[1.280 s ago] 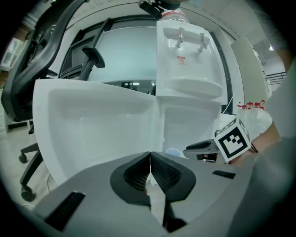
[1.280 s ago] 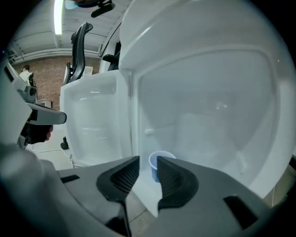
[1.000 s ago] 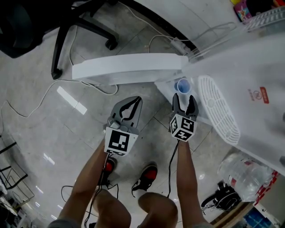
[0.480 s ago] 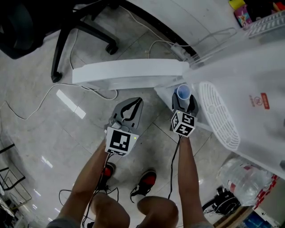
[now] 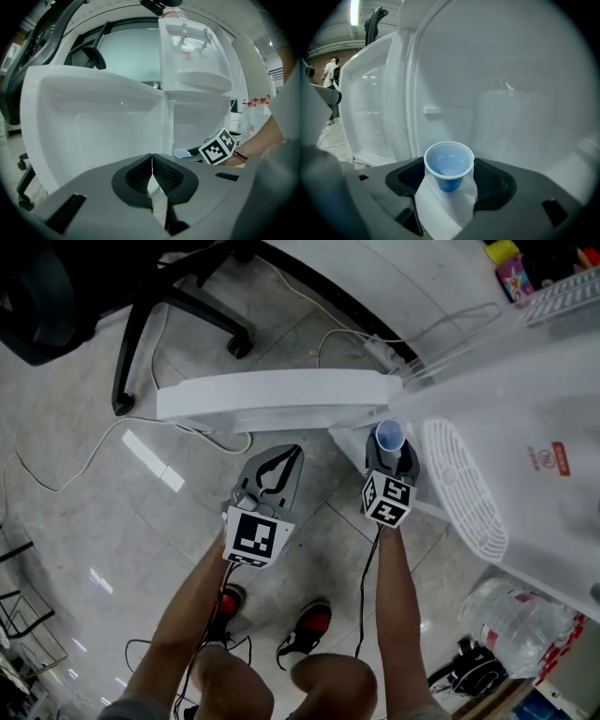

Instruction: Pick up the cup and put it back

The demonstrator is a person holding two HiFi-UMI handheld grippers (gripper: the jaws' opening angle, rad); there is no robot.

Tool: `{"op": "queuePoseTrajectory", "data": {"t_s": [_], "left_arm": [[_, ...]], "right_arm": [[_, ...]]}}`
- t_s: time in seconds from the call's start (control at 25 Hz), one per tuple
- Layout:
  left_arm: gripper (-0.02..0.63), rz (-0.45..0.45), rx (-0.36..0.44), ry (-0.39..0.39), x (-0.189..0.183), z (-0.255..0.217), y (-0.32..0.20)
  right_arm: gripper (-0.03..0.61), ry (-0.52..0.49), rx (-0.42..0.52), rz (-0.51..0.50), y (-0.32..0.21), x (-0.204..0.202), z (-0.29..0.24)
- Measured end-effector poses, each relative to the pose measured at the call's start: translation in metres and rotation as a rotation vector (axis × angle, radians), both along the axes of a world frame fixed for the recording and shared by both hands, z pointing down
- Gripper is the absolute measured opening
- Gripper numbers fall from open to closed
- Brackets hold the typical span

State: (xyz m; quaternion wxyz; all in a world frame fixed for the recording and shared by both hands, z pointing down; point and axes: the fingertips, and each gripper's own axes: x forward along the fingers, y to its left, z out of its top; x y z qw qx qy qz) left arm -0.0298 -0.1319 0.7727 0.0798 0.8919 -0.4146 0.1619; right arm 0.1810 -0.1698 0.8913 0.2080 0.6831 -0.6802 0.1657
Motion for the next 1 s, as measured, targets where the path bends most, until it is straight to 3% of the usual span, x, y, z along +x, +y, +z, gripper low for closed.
{"op": "queuePoseTrajectory", "data": {"t_s": [0.36, 1.0], "left_arm": [[0.025, 0.000, -0.025, -0.001, -0.005, -0.032, 0.017], [0.025, 0.069, -0.039, -0.008, -0.007, -0.160, 0.069]], "right_arm": [[0.334, 0.001, 0.015, -0.023, 0.022, -0.016, -0.041], [0.334, -0.025, -0.006, 0.012, 0.106, -0.034, -0.163]]}}
